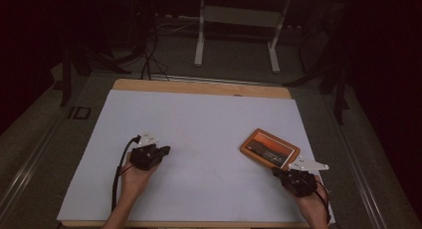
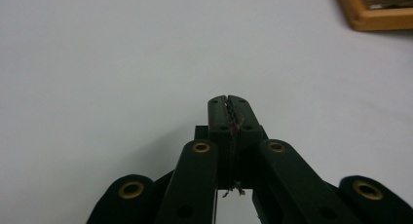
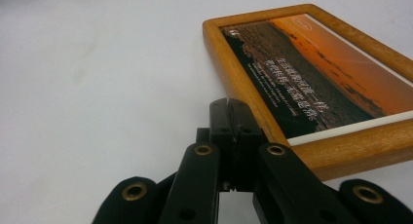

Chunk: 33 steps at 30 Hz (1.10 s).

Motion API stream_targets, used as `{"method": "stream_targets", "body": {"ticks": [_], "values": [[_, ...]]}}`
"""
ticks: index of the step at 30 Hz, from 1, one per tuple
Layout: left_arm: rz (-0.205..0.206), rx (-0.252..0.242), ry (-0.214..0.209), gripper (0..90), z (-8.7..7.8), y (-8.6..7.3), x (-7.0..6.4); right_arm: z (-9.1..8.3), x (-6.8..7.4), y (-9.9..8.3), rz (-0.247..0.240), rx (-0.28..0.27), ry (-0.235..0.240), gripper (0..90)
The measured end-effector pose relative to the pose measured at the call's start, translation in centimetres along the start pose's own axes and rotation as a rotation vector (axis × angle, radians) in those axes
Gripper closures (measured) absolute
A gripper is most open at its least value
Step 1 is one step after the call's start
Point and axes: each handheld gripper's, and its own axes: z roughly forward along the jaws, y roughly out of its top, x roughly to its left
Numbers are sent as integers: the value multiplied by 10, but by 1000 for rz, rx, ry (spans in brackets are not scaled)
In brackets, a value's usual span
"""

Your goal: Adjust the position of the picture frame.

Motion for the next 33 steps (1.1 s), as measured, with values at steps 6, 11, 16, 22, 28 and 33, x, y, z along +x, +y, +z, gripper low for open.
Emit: {"method": "stream_targets", "body": {"ticks": [6, 11, 16, 22, 28, 33], "values": [[47, -4, -53, 895, 29, 24, -17, -6, -2, 2, -2, -20, -13, 899], [75, -9, -94, 895, 58, 42, -32, -8, -11, 7, 7, -31, -36, 899], [103, -15, -142, 895, 86, 55, -47, -6, -10, 10, 1, -36, -25, 899], [169, 9, -197, 895, 132, 76, -79, -1, -6, 3, -2, -17, -9, 898], [188, 69, -206, 895, 166, 86, -100, -3, -6, 0, -5, -14, -10, 898], [182, 130, -205, 895, 183, 83, -106, -15, -21, 3, 38, -68, -60, 899]]}}
